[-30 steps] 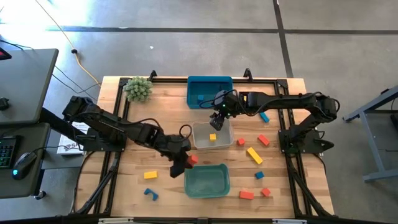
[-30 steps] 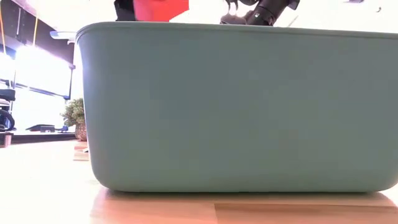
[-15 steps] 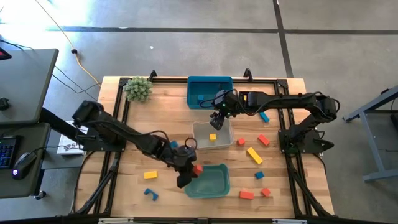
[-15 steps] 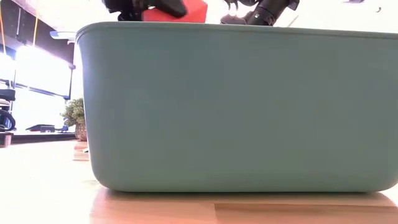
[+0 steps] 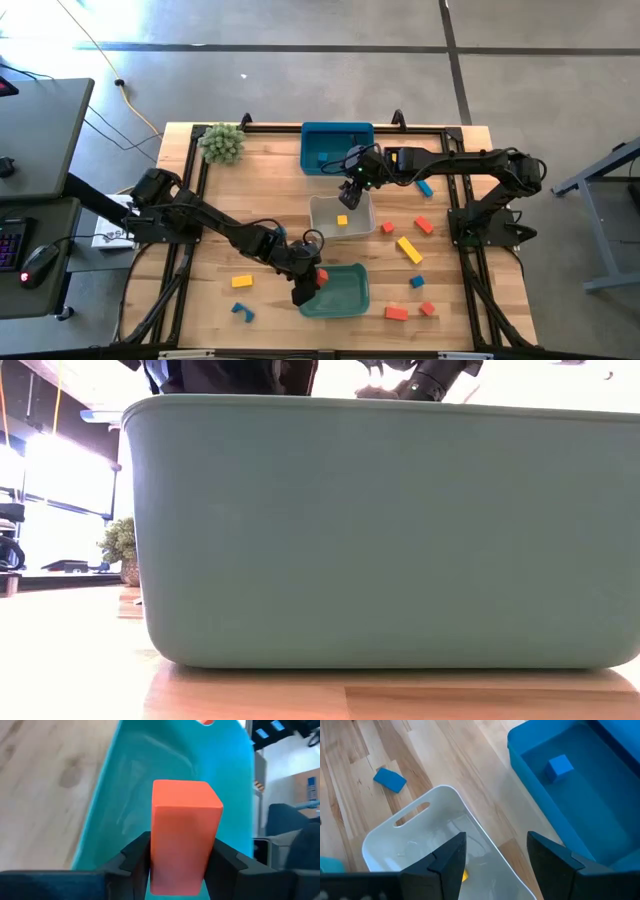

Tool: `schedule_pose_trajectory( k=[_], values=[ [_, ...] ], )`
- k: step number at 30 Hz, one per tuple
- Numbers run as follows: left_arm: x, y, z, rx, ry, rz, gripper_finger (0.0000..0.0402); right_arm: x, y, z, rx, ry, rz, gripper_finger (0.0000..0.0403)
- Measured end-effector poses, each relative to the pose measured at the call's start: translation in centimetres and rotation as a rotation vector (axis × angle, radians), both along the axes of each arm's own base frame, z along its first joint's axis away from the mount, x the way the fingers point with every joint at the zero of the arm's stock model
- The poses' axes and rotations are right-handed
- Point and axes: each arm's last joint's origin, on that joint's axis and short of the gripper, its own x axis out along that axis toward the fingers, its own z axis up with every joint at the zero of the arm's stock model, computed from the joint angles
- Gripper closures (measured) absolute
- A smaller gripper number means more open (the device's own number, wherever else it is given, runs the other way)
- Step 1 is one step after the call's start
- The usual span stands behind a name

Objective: Sort & place blocks by color
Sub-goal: Put the orange block into the green bin, then put the blue block into the blue bin

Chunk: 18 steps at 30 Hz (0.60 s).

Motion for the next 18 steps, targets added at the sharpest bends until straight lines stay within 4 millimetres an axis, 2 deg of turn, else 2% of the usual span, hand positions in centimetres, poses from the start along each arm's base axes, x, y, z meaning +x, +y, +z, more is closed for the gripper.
schedule_pose_trajectory(
  k=[12, 18],
  values=[
    [0.5, 1.6, -0.1, -0.081, 0.017, -0.015, 0.0203, -0.7, 0.1, -0.4, 0.020, 0.080, 0.005, 0.0205],
    [1.3, 2.4, 1.0, -0.031, -0.044, -0.054, 0.0200, -1.4, 0.2, 0.4, 0.020, 0.073, 0.002, 0.0205]
  ],
)
